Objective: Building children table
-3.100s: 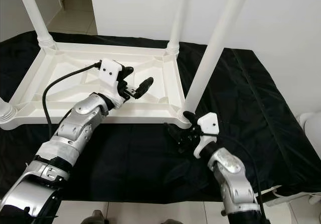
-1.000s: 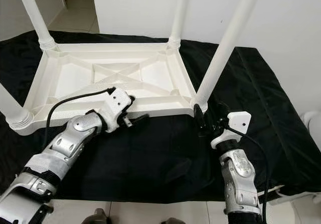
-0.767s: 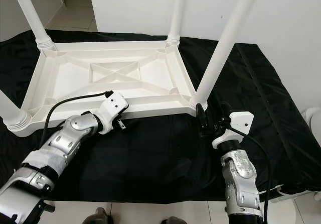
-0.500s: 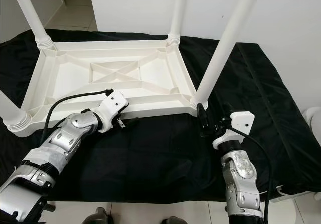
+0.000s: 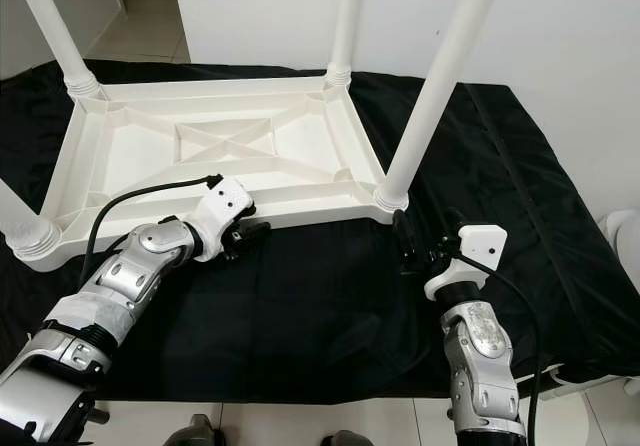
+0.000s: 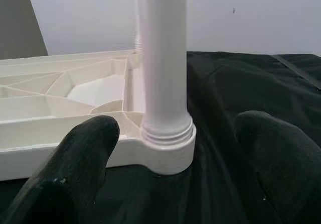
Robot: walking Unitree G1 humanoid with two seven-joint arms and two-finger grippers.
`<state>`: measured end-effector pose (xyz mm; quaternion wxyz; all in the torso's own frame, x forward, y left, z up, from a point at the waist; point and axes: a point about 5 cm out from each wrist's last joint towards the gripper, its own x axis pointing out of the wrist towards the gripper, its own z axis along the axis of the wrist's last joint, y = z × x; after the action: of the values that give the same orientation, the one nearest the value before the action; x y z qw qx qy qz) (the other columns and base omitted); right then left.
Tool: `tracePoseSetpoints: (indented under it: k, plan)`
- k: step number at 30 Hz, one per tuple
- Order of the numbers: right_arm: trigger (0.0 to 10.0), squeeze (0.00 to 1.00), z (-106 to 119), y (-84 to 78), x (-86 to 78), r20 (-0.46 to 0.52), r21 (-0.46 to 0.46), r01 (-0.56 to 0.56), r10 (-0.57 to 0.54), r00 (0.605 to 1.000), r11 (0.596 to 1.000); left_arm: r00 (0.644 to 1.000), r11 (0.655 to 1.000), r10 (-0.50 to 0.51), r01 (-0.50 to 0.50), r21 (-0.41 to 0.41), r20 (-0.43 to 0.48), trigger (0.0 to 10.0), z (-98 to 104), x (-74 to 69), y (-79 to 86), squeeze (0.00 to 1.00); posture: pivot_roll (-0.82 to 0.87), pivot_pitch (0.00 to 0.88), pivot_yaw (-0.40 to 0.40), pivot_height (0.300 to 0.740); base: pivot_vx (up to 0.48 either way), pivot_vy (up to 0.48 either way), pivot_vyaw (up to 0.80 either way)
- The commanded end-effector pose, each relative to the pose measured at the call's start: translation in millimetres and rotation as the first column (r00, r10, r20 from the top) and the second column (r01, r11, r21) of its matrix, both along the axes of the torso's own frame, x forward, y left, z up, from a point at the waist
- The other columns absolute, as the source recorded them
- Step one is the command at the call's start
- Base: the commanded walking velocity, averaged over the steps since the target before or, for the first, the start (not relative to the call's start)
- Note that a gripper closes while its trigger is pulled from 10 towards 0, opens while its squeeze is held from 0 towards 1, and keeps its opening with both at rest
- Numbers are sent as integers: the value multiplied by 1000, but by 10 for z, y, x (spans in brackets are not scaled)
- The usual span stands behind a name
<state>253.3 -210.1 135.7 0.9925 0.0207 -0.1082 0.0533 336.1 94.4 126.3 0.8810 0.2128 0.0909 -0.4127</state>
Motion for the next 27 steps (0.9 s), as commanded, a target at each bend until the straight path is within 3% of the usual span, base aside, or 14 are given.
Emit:
tracePoseSetpoints:
  k: [1,9,20,21,22,27]
  plan:
    - [10000,0,-3,-26,1,-9,-10,7,-7,1000,1000,999,999,43,-43,6,-6,0,-27,-2,53,0,10,23,-26,740,0,0,0]
    - [10000,0,-4,-36,8,-12,-14,7,-7,1000,1000,1000,1000,4,-4,-13,-14,0,-26,-51,-42,0,7,22,-26,740,0,0,0]
    - [10000,0,-2,-23,29,-11,-22,5,-6,1000,1000,995,991,-98,96,-96,-11,0,21,-256,-436,0,7,18,-28,740,0,0,0]
    - [10000,0,-1,-19,32,-11,-22,4,-5,1000,1000,994,990,-105,103,-99,-12,8902,23,-271,-473,0,6,18,-28,740,0,0,0]
    - [10000,0,0,-10,36,-10,-24,2,-2,1000,1000,994,988,-107,105,-109,-16,10000,33,-280,-518,0,7,17,-27,740,0,0,0]
    - [10000,0,0,-9,36,-10,-24,2,-2,1000,1000,992,984,-118,113,-140,-31,10000,53,-291,-547,0,7,17,-27,740,0,0,0]
